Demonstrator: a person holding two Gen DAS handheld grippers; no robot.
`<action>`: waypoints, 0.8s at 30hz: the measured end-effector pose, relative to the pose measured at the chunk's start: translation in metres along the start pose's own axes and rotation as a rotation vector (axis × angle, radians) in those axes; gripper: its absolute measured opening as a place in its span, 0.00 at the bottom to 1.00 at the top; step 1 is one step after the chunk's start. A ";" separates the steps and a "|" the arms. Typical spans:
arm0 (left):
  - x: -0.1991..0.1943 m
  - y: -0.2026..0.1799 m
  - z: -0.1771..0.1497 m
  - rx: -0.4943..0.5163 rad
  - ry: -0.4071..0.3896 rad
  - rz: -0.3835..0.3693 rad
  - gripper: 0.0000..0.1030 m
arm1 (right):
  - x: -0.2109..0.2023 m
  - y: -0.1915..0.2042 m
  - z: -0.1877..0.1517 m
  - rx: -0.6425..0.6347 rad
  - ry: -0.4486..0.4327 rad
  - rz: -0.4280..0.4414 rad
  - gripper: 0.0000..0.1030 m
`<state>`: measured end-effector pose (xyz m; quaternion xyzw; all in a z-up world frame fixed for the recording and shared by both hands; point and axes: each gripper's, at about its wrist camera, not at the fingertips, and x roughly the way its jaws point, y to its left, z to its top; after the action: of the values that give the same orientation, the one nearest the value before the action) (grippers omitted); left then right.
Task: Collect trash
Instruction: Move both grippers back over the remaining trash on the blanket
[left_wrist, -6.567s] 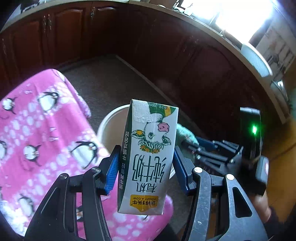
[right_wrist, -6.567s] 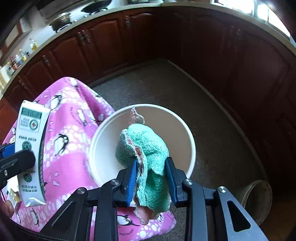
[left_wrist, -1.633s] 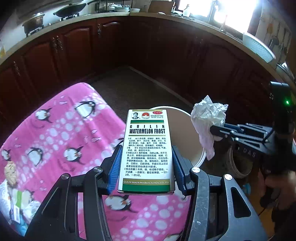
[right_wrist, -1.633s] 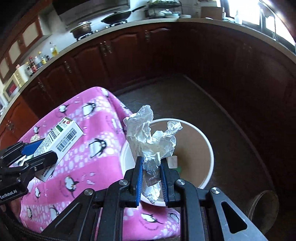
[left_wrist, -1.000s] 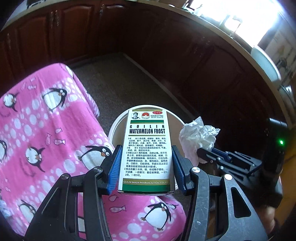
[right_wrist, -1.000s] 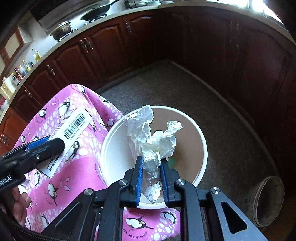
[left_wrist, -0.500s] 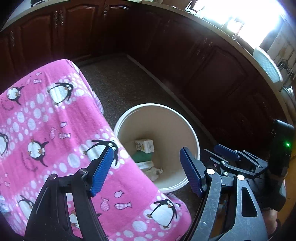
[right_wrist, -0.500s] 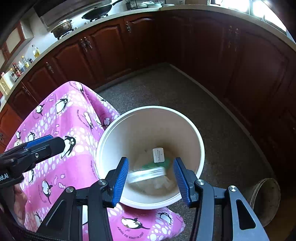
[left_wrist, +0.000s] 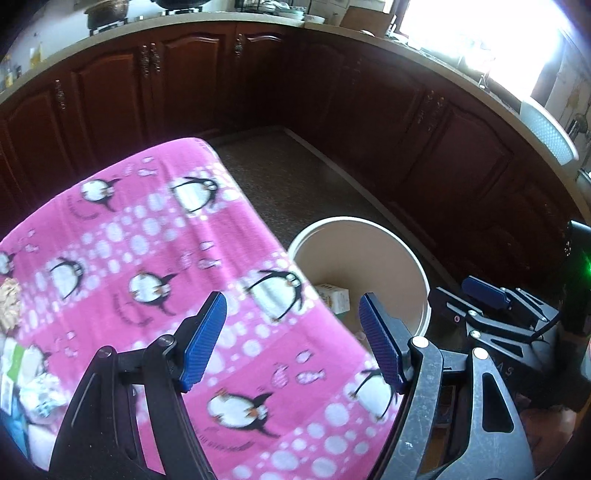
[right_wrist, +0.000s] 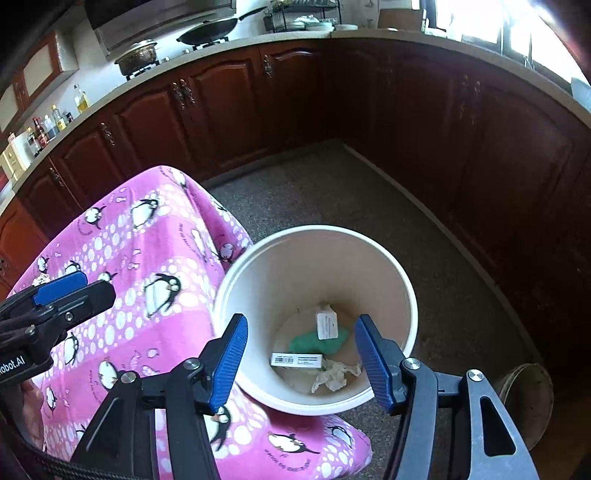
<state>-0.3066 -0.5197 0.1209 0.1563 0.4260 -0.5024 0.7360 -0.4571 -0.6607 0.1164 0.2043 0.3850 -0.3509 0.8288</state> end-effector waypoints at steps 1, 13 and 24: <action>-0.006 0.005 -0.001 -0.006 -0.006 0.003 0.71 | -0.003 0.005 0.000 -0.006 -0.005 0.000 0.59; -0.083 0.055 -0.037 -0.028 -0.089 0.104 0.71 | -0.034 0.074 -0.008 -0.098 -0.060 0.028 0.66; -0.157 0.117 -0.088 -0.085 -0.137 0.202 0.71 | -0.058 0.151 -0.024 -0.211 -0.096 0.082 0.72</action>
<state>-0.2667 -0.3147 0.1687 0.1322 0.3776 -0.4165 0.8164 -0.3835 -0.5202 0.1576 0.1144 0.3708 -0.2837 0.8769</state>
